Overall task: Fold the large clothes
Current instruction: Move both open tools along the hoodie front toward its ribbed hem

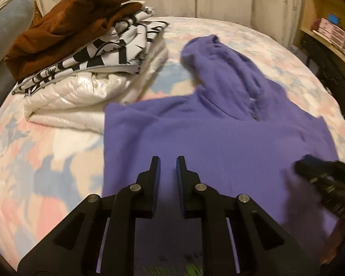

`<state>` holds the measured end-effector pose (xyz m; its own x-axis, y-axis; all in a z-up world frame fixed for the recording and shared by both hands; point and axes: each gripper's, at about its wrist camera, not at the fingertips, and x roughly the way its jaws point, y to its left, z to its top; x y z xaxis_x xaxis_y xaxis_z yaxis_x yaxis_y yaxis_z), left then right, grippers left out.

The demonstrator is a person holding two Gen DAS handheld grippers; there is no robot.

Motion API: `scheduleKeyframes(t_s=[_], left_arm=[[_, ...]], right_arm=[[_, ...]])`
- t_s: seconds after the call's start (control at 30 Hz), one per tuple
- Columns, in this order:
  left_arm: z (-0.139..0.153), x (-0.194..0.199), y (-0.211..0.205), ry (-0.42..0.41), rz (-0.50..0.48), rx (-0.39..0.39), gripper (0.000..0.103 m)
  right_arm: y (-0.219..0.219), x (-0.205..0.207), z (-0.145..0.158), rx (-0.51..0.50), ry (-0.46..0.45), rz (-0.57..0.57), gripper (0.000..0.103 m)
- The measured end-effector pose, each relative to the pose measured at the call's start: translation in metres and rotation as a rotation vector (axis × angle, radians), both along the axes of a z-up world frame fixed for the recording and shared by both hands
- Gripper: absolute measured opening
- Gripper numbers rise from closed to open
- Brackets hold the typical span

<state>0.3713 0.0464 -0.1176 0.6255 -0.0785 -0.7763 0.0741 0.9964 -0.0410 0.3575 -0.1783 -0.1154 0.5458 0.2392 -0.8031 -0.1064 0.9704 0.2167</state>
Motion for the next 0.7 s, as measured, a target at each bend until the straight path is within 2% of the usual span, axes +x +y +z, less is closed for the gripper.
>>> scheduleKeyframes(t_s=[0.13, 0.23, 0.3, 0.37, 0.4, 0.47, 0.5, 0.6, 0.7], left_arm=[[-0.007, -0.030, -0.005, 0.029, -0.007, -0.011, 0.012], [-0.032, -0.042, -0.002, 0.059, 0.035, 0.070, 0.012], [-0.043, -0.048, 0.009, 0.045, 0.051, 0.070, 0.012], [-0.042, -0.054, 0.022, 0.029, 0.041, 0.020, 0.012], [-0.041, -0.057, 0.026, 0.028, 0.039, 0.008, 0.012], [-0.039, -0.060, 0.032, 0.027, 0.033, -0.005, 0.012], [-0.038, -0.063, 0.033, 0.028, 0.034, -0.004, 0.012], [-0.033, -0.064, 0.034, 0.029, 0.034, -0.003, 0.012], [-0.028, -0.071, 0.035, 0.026, 0.037, -0.001, 0.012]], right_arm=[[0.023, -0.026, -0.003, 0.005, 0.020, 0.061, 0.048], [0.024, -0.041, -0.013, -0.062, 0.017, 0.057, 0.048], [0.007, -0.049, -0.020, -0.093, 0.014, 0.019, 0.048], [-0.016, -0.054, -0.023, -0.106, 0.004, -0.028, 0.046], [-0.025, -0.056, -0.023, -0.078, 0.004, -0.027, 0.037], [-0.044, -0.063, -0.021, -0.020, 0.013, -0.032, 0.032], [-0.046, -0.067, -0.019, -0.017, 0.013, -0.035, 0.032], [-0.057, -0.077, -0.011, -0.073, -0.005, -0.103, 0.044], [-0.075, -0.081, -0.009, -0.038, 0.014, -0.147, 0.045]])
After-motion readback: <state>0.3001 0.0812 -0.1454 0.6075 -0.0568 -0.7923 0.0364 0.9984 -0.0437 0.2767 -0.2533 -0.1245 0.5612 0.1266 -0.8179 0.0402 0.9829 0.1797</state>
